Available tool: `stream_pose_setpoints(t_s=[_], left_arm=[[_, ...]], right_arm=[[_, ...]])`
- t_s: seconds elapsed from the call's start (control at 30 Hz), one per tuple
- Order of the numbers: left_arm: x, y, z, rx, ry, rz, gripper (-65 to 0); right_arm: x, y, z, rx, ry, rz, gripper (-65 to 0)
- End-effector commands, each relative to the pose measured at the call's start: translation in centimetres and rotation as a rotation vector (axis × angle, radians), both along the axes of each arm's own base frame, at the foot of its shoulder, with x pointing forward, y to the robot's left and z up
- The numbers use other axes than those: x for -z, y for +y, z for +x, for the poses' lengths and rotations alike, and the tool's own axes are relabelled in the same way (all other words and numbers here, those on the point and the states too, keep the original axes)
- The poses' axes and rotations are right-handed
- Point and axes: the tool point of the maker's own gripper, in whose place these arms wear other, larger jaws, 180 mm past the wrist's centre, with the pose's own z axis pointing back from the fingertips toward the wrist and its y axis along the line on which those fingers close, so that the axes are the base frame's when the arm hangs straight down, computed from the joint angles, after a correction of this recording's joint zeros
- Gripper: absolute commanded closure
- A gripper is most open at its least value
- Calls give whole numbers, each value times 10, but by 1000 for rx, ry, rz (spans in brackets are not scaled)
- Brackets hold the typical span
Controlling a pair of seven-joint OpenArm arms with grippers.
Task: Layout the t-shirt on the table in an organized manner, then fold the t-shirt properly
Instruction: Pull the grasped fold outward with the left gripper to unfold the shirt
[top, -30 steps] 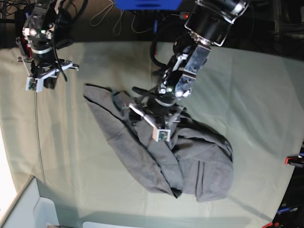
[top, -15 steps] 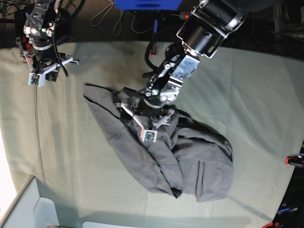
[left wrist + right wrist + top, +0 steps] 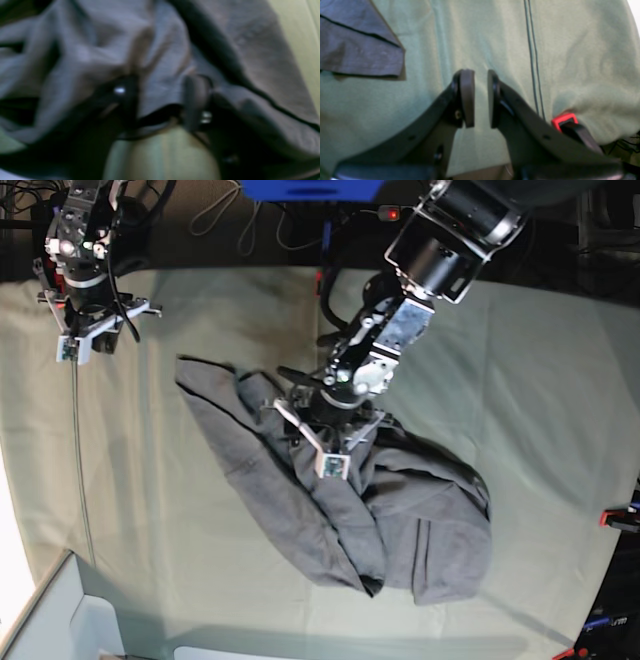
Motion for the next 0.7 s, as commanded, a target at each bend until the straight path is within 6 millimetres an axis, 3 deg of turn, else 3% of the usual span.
stream_pose_setpoints(t_s=[0.0,0.1,0.3,0.5,0.57,0.67], left_arm=[[-17,-7,13,2,-52,-20,-181],[-17,-6,13,-1,-51,-19,-1],[-21,1,15,-6,-67,-14,-2],[-65,4,10,3,-182,-78,-2],[-76,15,4,3,-217,-79,-2],[-90,57,-5,-69,-256,-79,-2]], right_arm=[[-12,-2,10,-15,-48,-15,-101],[-13,-2,12,-15,-53,-15,-101],[-13,-2,12,-15,-53,-15,-101],[-13,-2,12,-15,-53,-15,-101],[-13,-1,12,-17,-54,-14,-101],[-13,-1,13,-18,-55,-12,-101]])
